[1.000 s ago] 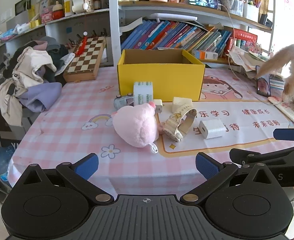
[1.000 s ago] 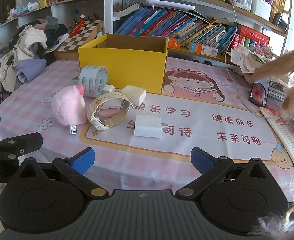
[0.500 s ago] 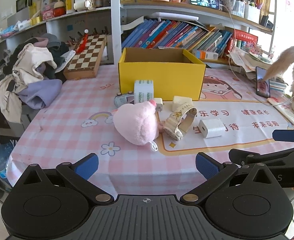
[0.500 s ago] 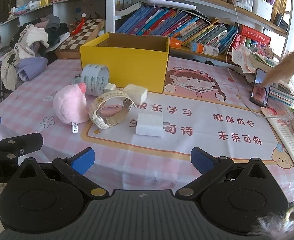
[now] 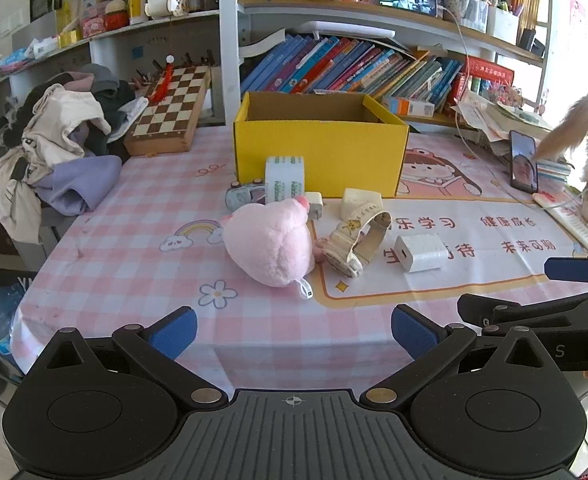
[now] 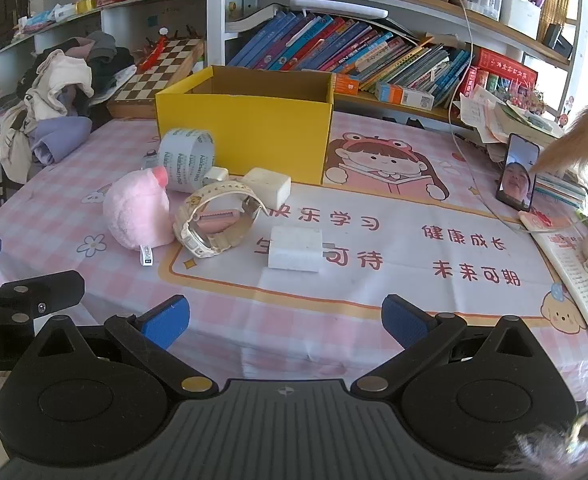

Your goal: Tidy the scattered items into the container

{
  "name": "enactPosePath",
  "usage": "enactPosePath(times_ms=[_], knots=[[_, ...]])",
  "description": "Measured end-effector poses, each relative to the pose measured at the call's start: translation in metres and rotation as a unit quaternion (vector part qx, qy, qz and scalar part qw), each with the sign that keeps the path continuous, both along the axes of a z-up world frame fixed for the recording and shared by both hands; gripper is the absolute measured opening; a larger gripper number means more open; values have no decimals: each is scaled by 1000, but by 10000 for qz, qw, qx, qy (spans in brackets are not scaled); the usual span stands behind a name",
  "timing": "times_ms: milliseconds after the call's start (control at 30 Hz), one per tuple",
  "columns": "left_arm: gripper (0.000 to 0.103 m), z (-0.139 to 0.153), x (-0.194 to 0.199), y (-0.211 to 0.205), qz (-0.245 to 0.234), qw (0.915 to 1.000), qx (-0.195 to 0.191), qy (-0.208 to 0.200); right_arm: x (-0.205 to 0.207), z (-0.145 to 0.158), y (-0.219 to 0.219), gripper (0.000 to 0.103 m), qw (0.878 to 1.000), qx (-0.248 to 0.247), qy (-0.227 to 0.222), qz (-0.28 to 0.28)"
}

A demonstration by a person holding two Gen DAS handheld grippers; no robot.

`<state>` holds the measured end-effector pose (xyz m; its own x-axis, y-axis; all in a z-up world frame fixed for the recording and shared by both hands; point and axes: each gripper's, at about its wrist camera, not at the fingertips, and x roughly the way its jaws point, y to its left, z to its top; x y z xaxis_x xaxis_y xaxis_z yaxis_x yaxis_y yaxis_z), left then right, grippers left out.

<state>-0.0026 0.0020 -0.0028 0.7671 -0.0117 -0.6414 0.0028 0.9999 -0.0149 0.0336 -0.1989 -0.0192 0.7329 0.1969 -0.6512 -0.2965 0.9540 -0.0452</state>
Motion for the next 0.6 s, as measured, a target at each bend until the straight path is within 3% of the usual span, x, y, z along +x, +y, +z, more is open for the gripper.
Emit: enactPosePath(times_ms=[600], knots=[[103, 0, -2, -1, 8, 10000, 22, 15, 0, 4, 1, 103, 10000, -13, 33, 17]])
